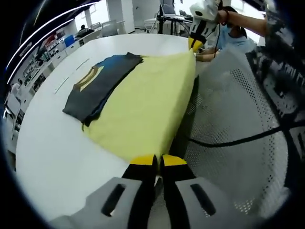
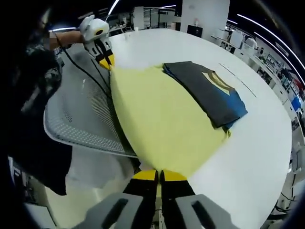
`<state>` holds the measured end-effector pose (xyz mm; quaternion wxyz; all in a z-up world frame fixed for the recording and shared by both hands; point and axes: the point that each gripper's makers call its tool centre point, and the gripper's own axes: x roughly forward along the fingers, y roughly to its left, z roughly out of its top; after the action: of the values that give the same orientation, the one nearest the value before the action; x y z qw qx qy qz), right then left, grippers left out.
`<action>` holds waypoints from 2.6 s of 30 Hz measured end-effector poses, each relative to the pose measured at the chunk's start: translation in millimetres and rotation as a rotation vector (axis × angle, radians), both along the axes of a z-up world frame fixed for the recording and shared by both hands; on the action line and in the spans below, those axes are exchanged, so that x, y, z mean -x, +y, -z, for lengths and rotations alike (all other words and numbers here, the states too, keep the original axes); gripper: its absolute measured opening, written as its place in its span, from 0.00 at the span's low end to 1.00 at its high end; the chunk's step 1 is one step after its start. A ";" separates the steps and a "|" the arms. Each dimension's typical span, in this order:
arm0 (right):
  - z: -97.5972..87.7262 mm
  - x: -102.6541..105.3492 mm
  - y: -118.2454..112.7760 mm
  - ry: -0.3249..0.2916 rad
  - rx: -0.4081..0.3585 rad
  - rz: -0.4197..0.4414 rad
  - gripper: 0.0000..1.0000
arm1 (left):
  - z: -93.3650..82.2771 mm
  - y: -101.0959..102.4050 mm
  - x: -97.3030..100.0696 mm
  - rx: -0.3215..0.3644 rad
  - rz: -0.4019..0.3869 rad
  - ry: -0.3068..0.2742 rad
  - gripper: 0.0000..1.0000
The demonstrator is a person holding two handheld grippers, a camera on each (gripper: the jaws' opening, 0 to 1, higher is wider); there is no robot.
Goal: Fold the garment on the visible template until the final outline fits inside the template.
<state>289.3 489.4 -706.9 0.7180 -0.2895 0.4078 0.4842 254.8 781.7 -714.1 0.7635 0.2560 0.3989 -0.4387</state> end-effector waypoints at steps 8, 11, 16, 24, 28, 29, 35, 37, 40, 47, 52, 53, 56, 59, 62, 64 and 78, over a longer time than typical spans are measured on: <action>-16.9 -36.5 1.1 -0.136 -0.003 0.050 0.00 | -17.4 4.7 -29.2 0.002 -0.108 -0.070 0.01; -20.8 -48.0 3.6 -0.163 0.001 0.061 0.00 | -25.7 7.3 -42.0 0.012 -0.155 -0.106 0.01; -26.5 -62.0 5.5 -0.202 0.023 0.064 0.00 | -40.8 9.0 -62.7 0.073 -0.228 -0.176 0.01; -40.6 -86.4 11.1 -0.270 0.022 0.078 0.00 | -51.5 12.1 -88.9 0.073 -0.284 -0.237 0.01; -45.5 -95.9 13.0 -0.295 0.022 0.081 0.00 | -55.9 14.8 -100.5 0.077 -0.308 -0.264 0.01; -47.2 -99.6 13.3 -0.305 0.020 0.086 0.00 | -57.2 15.5 -103.6 0.084 -0.319 -0.267 0.01; -54.4 -115.9 15.7 -0.345 0.013 0.110 0.00 | -67.4 19.8 -122.3 0.102 -0.366 -0.311 0.01; -57.4 -120.7 17.6 -0.355 0.006 0.119 0.00 | -71.1 20.5 -128.2 0.102 -0.375 -0.326 0.01; -61.9 -130.3 17.1 -0.380 0.003 0.132 0.00 | -75.9 21.7 -136.0 0.118 -0.394 -0.338 0.01; -75.2 -146.2 20.0 -0.433 -0.012 0.146 0.00 | -83.6 28.2 -151.9 0.132 -0.424 -0.364 0.01; -83.3 -163.5 23.3 -0.486 -0.005 0.156 0.00 | -92.9 31.1 -166.7 0.140 -0.464 -0.402 0.01; -84.0 -165.1 23.5 -0.493 0.000 0.154 0.00 | -94.3 30.4 -168.9 0.141 -0.467 -0.405 0.01; -89.4 -175.9 25.9 -0.534 0.018 0.139 0.00 | -100.0 31.7 -180.5 0.132 -0.480 -0.433 0.01; -92.6 -184.4 26.4 -0.554 0.033 0.131 0.00 | -105.8 32.1 -189.0 0.144 -0.497 -0.452 0.01; -94.8 -193.2 26.2 -0.563 0.027 0.140 0.00 | -109.3 33.3 -197.4 0.151 -0.512 -0.468 0.01; -95.8 -199.2 27.0 -0.574 0.022 0.145 0.00 | -110.0 35.2 -203.8 0.154 -0.529 -0.478 0.01; -89.9 -247.6 31.7 -0.625 0.047 0.197 0.00 | -106.9 41.1 -250.7 0.184 -0.612 -0.503 0.01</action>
<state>536.9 521.1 -617.0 0.8449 -0.3999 0.2047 0.2904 505.5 822.8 -607.2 0.9523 0.1554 0.2166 -0.1486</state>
